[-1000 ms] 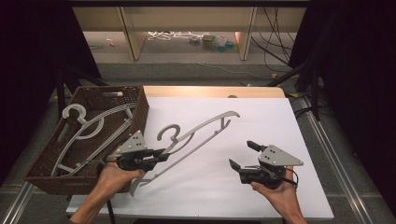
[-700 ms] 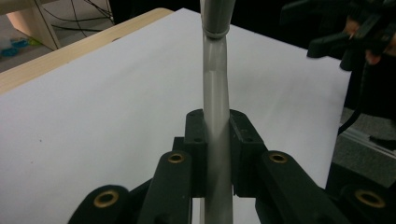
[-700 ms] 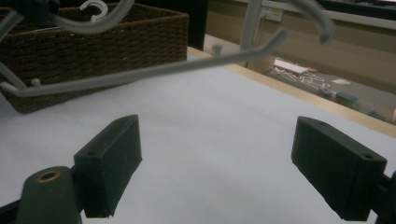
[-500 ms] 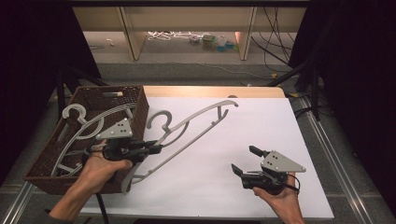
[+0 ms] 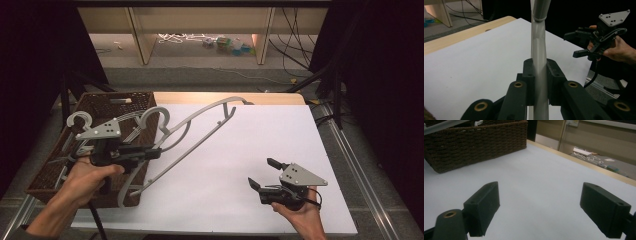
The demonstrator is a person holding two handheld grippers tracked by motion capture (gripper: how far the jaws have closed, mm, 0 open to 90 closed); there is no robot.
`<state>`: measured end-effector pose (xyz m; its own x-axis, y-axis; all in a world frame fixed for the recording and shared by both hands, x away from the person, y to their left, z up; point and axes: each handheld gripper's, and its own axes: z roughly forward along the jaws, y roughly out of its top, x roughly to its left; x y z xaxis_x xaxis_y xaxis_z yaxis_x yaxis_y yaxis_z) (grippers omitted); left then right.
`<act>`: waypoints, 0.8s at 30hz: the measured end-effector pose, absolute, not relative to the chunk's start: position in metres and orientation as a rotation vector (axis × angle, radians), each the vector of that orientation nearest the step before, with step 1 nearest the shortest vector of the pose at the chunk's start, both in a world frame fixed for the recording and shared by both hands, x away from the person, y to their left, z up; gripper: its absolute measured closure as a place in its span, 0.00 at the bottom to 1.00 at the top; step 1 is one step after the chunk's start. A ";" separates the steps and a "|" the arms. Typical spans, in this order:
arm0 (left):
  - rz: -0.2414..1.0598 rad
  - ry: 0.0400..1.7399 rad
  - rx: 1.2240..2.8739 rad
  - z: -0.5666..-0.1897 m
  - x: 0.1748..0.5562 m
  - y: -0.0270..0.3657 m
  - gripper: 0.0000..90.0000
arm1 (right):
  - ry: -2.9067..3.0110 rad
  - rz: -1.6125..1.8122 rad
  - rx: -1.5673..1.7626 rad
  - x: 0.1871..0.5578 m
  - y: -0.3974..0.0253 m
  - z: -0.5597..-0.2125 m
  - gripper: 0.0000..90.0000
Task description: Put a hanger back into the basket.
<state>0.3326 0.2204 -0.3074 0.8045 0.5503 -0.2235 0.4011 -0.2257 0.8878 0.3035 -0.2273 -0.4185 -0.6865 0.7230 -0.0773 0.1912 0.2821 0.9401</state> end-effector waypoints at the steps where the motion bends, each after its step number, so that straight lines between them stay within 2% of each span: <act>1: 0.167 0.725 1.848 -0.306 0.333 0.223 0.88 | 2.065 1.403 0.817 0.303 -0.228 -0.418 0.19; 15: 0.296 0.822 1.799 -0.282 0.341 0.275 0.88 | 2.069 1.406 0.822 0.304 -0.227 -0.420 0.19; 24: 0.364 0.916 1.760 -0.282 0.352 0.309 0.88 | 2.078 1.401 0.824 0.304 -0.227 -0.421 0.19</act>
<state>0.3519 0.3093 -0.2823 0.6584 0.7300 -0.1836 0.4042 -0.1371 0.9043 0.3040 -0.2269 -0.4212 -0.6929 0.7178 -0.0688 0.2052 0.2878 0.9355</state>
